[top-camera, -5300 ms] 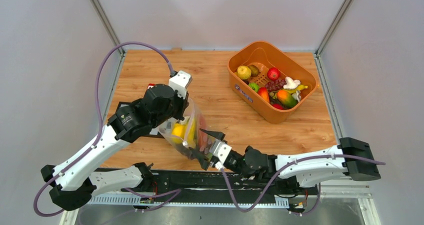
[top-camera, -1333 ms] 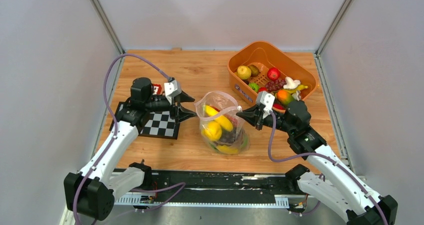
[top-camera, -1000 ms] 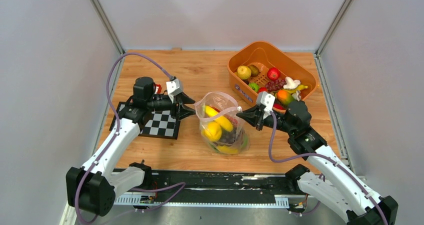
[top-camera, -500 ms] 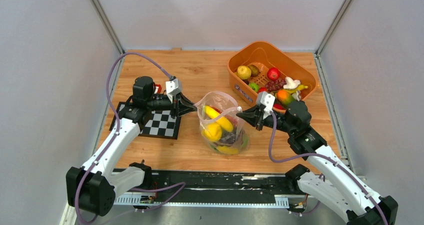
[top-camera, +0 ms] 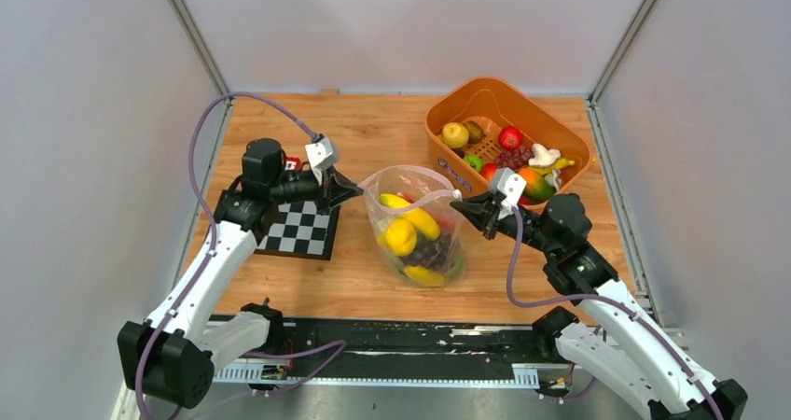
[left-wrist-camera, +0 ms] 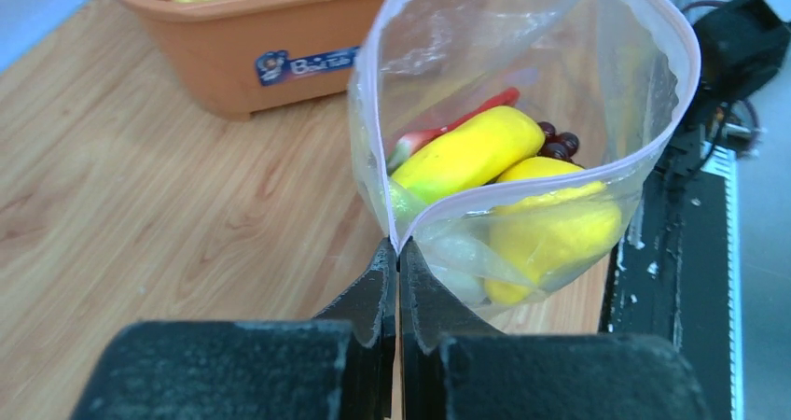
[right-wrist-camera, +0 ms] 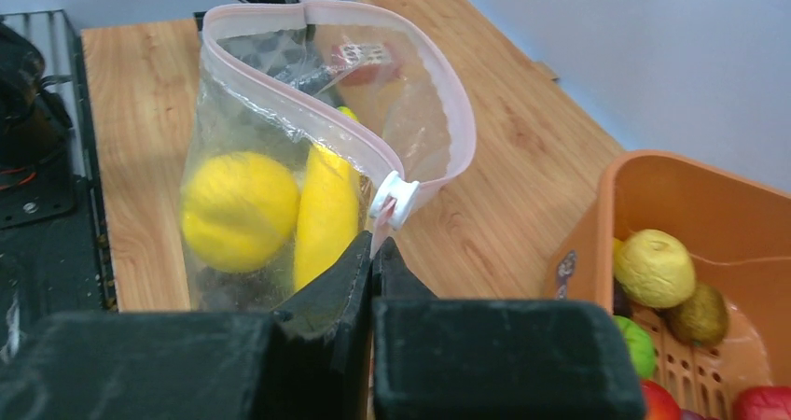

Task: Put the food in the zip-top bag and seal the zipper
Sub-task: Adjust the zipper food storage bag at the center of the board, then zip the zipper food storage bag at the center of the board.

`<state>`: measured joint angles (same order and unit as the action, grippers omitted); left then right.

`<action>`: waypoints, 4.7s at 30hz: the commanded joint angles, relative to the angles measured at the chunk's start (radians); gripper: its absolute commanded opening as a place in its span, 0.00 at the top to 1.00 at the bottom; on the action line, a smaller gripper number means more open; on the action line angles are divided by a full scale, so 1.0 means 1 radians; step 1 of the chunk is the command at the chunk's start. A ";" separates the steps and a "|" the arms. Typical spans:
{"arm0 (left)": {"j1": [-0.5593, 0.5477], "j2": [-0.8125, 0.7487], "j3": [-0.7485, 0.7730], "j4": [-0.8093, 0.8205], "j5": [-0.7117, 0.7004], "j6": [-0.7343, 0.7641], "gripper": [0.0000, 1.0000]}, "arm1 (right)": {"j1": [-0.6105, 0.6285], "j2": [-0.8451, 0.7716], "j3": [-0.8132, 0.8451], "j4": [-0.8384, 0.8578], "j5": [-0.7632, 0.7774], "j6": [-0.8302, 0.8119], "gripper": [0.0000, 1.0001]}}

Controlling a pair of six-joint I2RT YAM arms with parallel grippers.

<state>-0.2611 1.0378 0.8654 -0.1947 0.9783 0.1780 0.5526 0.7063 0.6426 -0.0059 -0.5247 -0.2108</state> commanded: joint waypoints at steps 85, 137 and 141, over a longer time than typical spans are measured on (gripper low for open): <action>-0.564 0.370 0.591 -0.218 -0.088 0.279 0.66 | -0.034 0.065 0.158 -0.050 -0.164 0.003 1.00; -0.571 0.325 0.519 -0.308 -0.378 0.315 1.00 | -0.036 -0.025 0.071 0.083 -0.095 0.083 1.00; -0.561 0.319 0.515 -0.313 -0.397 0.315 1.00 | -0.035 -0.032 0.066 0.083 -0.099 0.083 1.00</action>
<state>-0.8478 1.3861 1.3994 -0.4282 0.6777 0.4633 0.5205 0.7197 0.6918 -0.0425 -0.6189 -0.1455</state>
